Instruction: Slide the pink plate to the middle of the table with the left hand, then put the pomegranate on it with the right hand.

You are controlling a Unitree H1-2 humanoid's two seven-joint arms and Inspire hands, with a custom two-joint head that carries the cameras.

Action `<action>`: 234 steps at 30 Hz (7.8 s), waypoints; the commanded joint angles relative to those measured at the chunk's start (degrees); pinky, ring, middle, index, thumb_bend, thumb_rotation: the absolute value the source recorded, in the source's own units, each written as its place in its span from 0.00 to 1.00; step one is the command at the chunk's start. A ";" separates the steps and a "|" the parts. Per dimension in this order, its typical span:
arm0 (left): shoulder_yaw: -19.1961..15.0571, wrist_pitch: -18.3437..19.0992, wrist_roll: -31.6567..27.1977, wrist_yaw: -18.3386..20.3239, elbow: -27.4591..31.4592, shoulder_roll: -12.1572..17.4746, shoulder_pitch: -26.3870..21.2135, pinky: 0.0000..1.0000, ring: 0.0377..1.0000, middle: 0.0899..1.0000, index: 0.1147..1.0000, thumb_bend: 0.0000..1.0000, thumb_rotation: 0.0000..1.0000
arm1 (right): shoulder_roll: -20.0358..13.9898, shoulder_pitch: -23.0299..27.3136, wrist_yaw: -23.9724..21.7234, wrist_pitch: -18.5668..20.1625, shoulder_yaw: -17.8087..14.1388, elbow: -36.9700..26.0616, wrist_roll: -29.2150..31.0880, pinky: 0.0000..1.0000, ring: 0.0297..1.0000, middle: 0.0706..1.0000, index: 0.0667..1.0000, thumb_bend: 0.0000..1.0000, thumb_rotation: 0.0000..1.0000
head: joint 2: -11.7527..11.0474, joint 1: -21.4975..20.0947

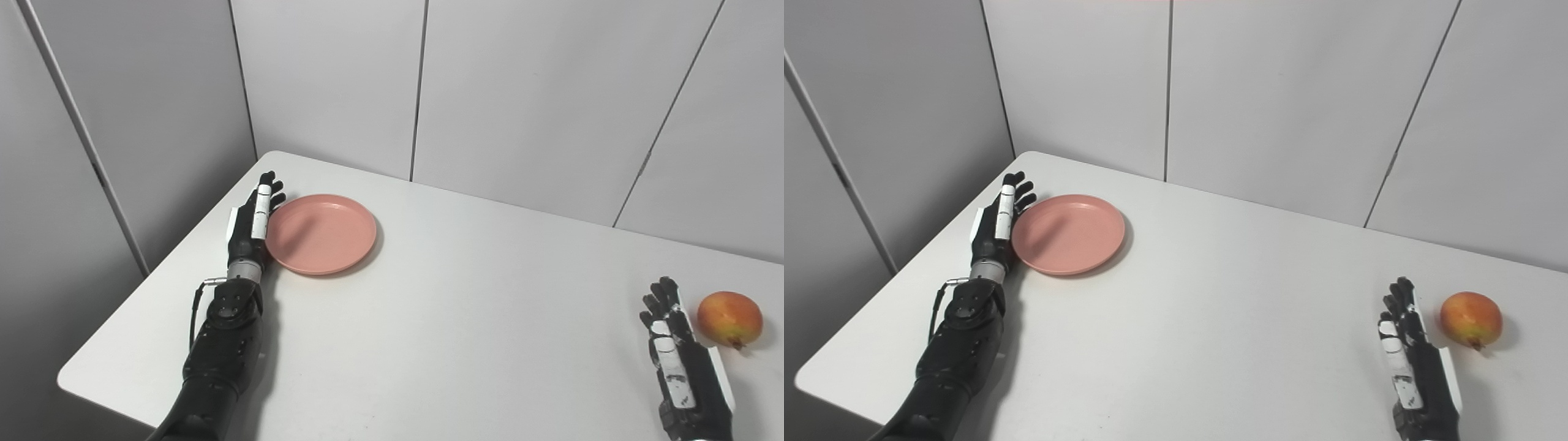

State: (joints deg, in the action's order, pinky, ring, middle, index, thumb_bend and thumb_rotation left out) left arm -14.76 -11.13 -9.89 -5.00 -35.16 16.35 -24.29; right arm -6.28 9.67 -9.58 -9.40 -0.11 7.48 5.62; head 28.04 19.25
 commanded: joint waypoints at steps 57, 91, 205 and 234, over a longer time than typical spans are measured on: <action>13.29 11.39 1.02 10.15 16.08 -11.47 1.28 0.93 0.92 0.91 0.90 0.73 1.00 | 0.98 0.45 1.66 0.31 0.26 -1.42 -1.42 1.00 1.00 1.00 1.00 0.56 0.87 | 2.19 -3.04; 17.34 16.32 -0.59 18.33 26.17 -11.21 7.13 0.93 0.95 0.96 0.96 0.71 1.00 | 6.40 2.35 7.25 10.61 5.26 -5.41 -11.98 1.00 1.00 1.00 1.00 0.72 0.99 | 8.98 -30.32; 18.89 7.57 6.64 10.55 26.23 -18.88 11.15 0.95 0.97 1.00 0.99 0.63 1.00 | -7.43 11.91 24.64 4.69 -1.36 -4.16 -33.60 0.91 0.95 0.98 1.00 0.74 0.65 | 10.14 -33.16; 19.94 9.35 10.05 9.70 28.95 -18.45 12.28 0.93 0.96 0.98 0.98 0.64 1.00 | -11.41 15.28 22.57 12.55 -1.67 7.08 -34.59 0.79 0.88 0.92 0.94 0.86 0.33 | 10.82 -33.20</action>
State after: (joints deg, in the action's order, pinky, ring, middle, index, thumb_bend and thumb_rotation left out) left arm 4.98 -1.21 -0.68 4.72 -8.51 -2.29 -10.99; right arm -15.88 21.90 11.81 3.79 -1.56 15.19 -28.66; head 38.85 -14.06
